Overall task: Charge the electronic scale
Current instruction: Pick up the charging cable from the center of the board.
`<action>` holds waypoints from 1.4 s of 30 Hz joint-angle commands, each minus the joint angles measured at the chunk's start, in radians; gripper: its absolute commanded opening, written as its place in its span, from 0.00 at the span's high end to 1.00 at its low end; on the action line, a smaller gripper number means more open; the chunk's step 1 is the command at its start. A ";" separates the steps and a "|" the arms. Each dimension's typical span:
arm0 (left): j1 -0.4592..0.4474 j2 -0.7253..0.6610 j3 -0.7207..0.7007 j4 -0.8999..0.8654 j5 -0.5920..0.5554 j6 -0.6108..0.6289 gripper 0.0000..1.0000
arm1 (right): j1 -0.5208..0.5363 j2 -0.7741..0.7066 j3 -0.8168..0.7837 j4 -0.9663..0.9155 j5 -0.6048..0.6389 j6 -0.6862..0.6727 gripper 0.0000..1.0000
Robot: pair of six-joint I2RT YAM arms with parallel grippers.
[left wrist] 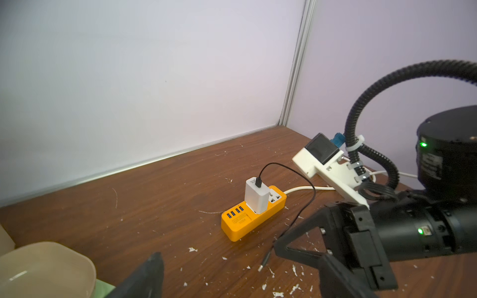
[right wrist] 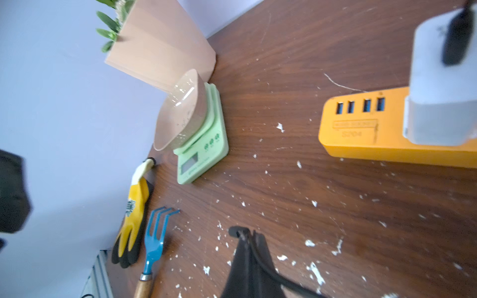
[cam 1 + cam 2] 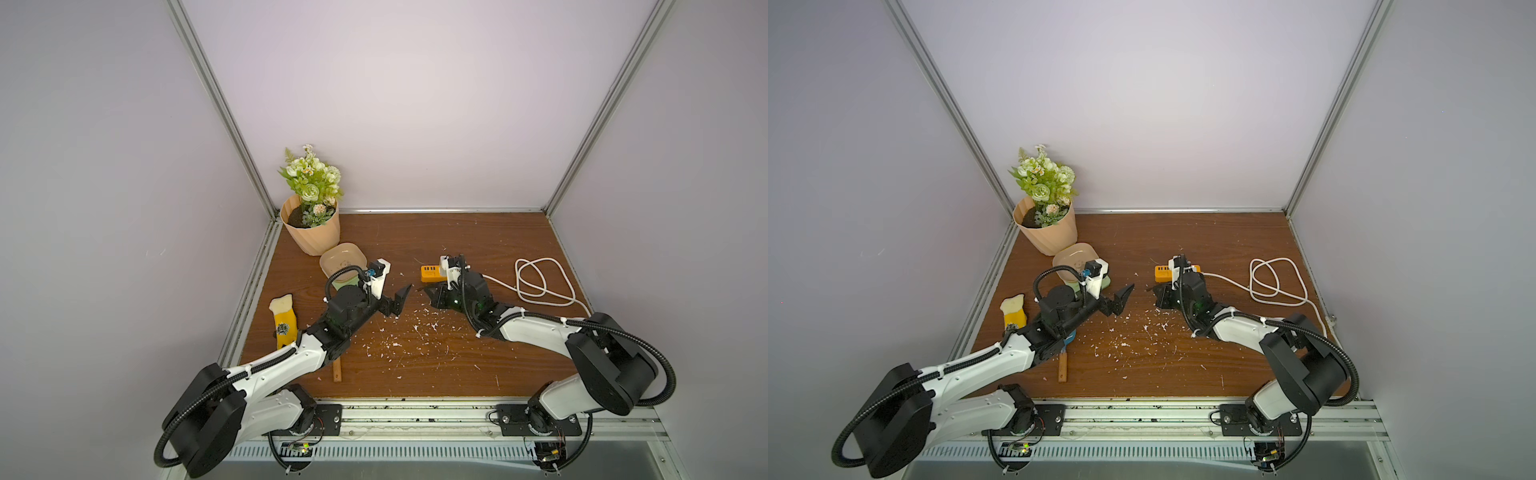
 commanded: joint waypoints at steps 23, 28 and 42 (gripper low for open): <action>0.152 0.288 0.198 -0.059 0.431 -0.001 0.32 | -0.010 0.036 -0.032 0.373 -0.154 0.030 1.00; 0.191 0.365 0.214 -0.017 0.583 0.115 0.46 | -0.011 0.029 -0.032 0.362 -0.159 0.023 1.00; 0.191 0.405 0.260 -0.069 0.677 0.221 0.78 | -0.017 0.013 -0.027 0.352 -0.179 0.021 1.00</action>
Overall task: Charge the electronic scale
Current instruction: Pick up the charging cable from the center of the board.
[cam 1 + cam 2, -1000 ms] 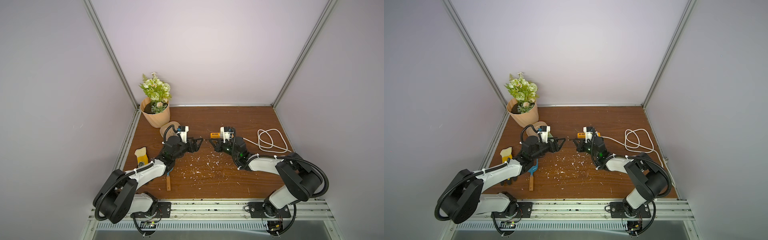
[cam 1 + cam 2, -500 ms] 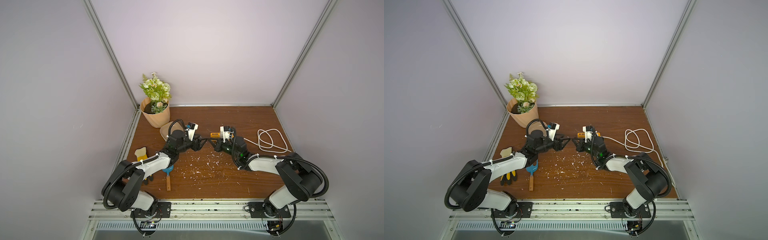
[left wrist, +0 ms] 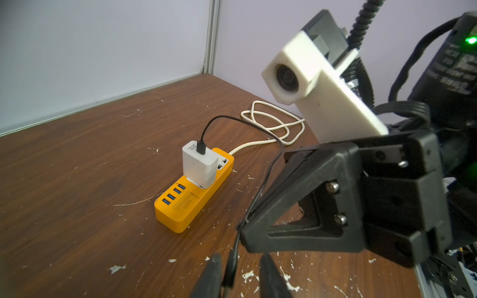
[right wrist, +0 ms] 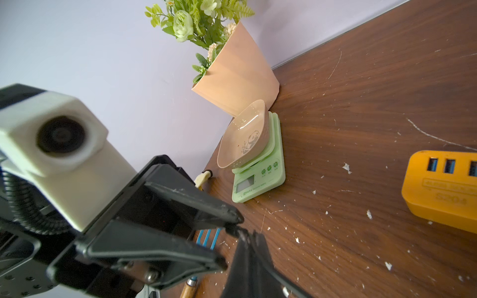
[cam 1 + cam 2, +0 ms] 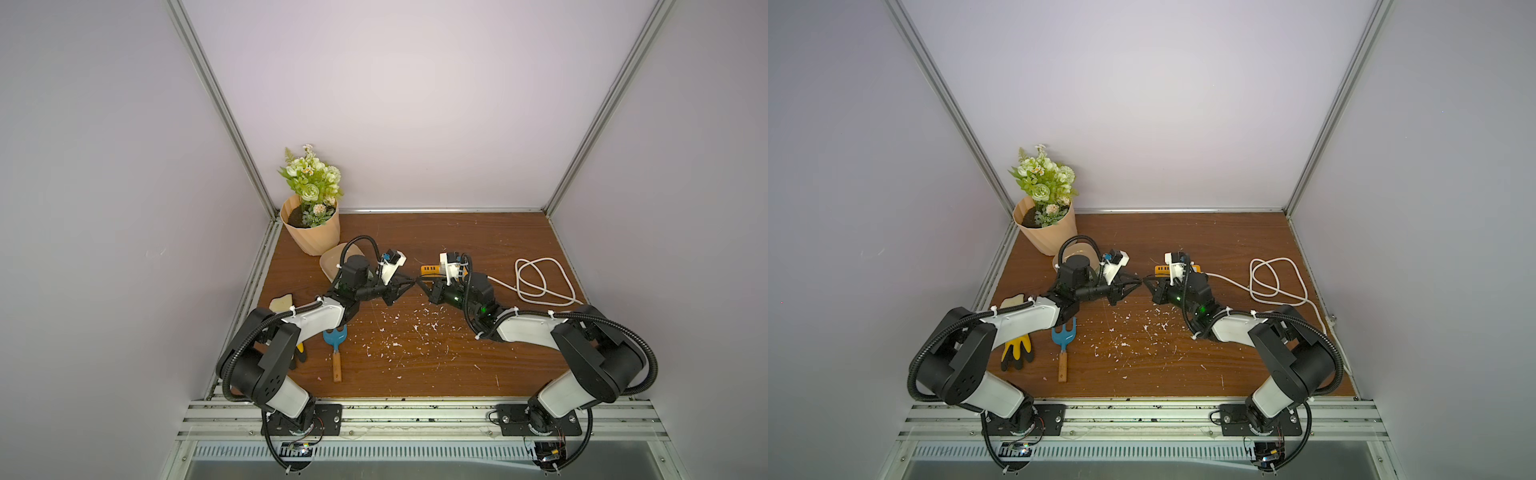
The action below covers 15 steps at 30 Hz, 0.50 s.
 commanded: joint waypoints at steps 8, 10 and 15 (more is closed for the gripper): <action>0.007 0.014 0.031 -0.023 0.042 0.045 0.88 | -0.008 -0.057 0.007 0.018 -0.024 -0.006 1.00; 0.008 0.013 0.029 -0.027 0.038 0.047 0.89 | -0.008 -0.062 0.005 0.018 -0.024 -0.007 1.00; 0.008 0.012 0.030 -0.025 0.033 0.048 0.66 | -0.011 -0.069 0.000 0.019 -0.024 -0.006 1.00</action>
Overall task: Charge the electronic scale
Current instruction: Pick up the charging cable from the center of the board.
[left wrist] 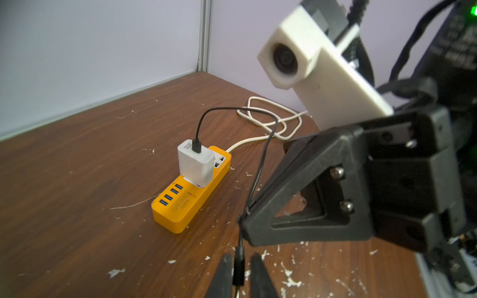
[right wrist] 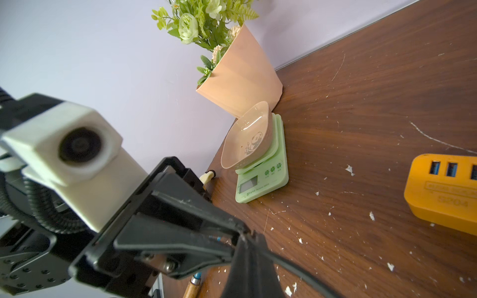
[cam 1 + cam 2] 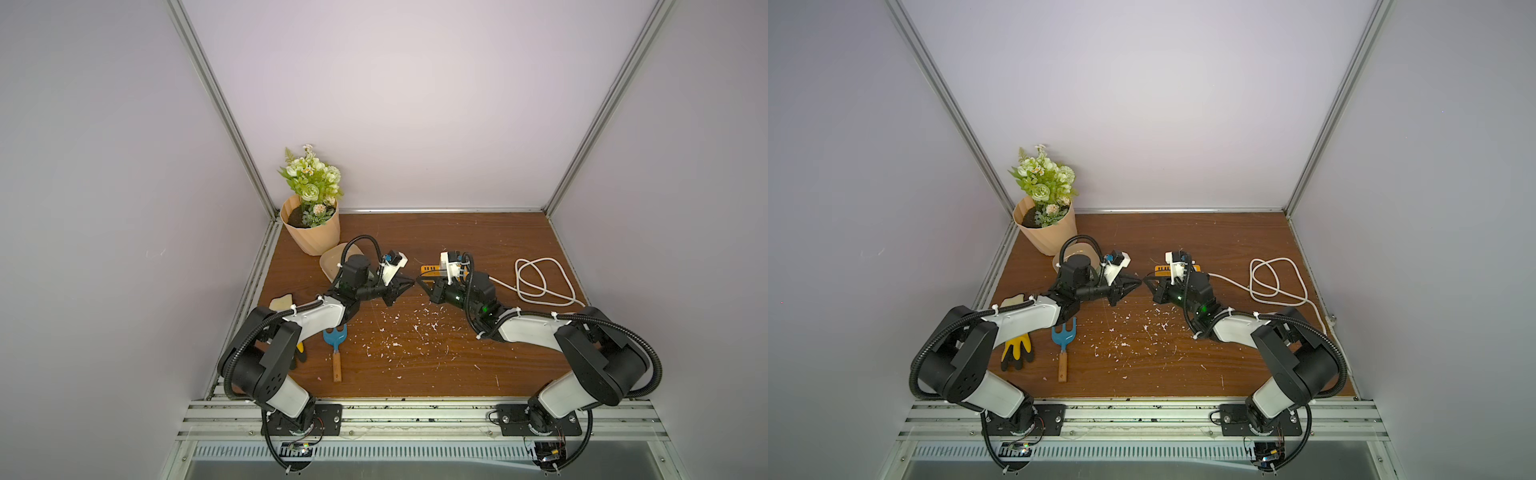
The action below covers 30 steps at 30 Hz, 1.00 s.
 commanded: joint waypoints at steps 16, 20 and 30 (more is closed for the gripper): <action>0.007 0.009 0.049 -0.039 0.023 0.032 0.89 | -0.015 -0.064 0.000 -0.018 -0.027 -0.045 1.00; 0.009 0.006 0.063 -0.069 0.034 0.039 0.89 | -0.054 -0.115 -0.020 -0.100 -0.099 -0.149 0.91; 0.010 0.028 0.174 -0.274 0.147 0.105 0.89 | -0.200 -0.361 0.014 -0.410 -0.308 -0.505 0.65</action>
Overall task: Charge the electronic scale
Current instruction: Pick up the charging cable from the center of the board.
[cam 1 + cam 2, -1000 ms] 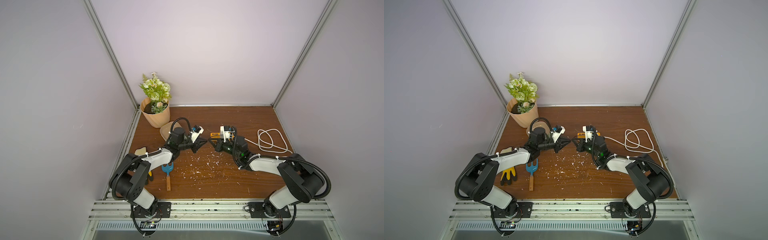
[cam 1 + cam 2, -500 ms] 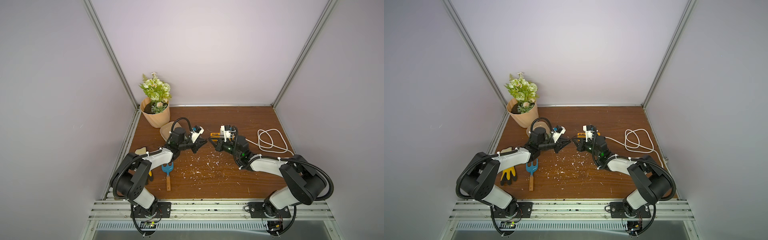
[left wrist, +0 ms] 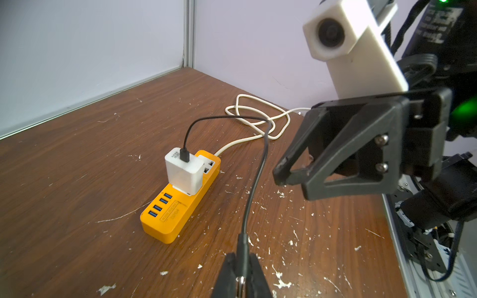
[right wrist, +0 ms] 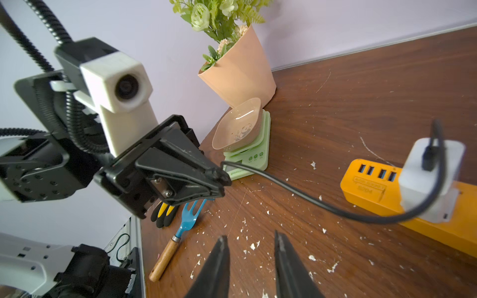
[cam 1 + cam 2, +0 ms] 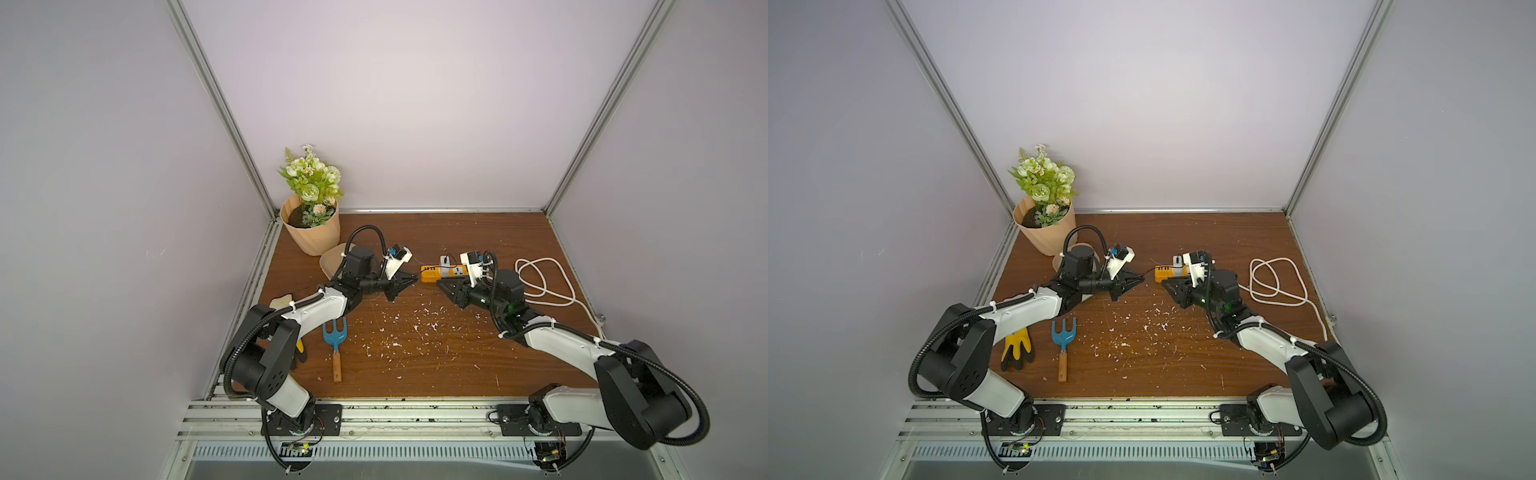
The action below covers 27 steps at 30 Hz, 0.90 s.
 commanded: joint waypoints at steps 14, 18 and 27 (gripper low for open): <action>0.011 0.070 0.235 -0.342 0.172 0.186 0.89 | -0.119 0.087 0.490 -0.543 -0.468 -0.722 0.63; 0.008 0.083 0.278 -0.367 0.184 0.213 0.89 | -0.122 0.186 0.583 -0.723 -0.524 -0.945 0.62; -0.010 0.118 0.345 -0.451 0.162 0.267 0.89 | -0.124 0.318 0.703 -0.813 -0.554 -1.061 0.60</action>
